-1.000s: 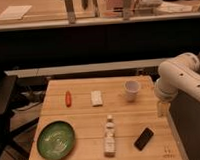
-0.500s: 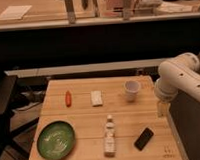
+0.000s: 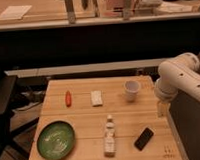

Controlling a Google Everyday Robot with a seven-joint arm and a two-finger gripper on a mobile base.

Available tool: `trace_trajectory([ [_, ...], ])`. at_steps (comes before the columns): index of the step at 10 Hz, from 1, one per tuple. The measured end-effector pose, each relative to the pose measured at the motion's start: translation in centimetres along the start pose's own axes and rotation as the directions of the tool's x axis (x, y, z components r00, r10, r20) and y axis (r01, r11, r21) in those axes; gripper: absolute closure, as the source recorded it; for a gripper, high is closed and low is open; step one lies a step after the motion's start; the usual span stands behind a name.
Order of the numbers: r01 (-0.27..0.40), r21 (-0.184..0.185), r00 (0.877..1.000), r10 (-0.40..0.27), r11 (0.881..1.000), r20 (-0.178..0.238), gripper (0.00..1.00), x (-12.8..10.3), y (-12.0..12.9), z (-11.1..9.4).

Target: Place the pepper in the ceramic cup

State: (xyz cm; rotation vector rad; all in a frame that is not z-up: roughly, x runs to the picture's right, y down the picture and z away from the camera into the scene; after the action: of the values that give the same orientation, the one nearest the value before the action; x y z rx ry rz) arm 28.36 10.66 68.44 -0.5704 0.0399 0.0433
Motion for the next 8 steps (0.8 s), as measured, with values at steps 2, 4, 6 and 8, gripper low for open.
trace_trajectory([
  [2, 0.000, 0.000, 1.000, 0.000, 1.000, 0.000, 0.20, 0.0, 0.0, 0.0],
  [4, 0.004, 0.001, 1.000, -0.004, 1.000, -0.004, 0.20, -0.1, 0.0, 0.0],
  [6, 0.049, 0.012, 0.999, -0.048, 0.999, -0.024, 0.20, -2.5, -1.2, -0.2],
  [8, 0.086, 0.020, 0.996, -0.085, 0.996, -0.038, 0.20, -5.1, -2.2, -0.4],
])
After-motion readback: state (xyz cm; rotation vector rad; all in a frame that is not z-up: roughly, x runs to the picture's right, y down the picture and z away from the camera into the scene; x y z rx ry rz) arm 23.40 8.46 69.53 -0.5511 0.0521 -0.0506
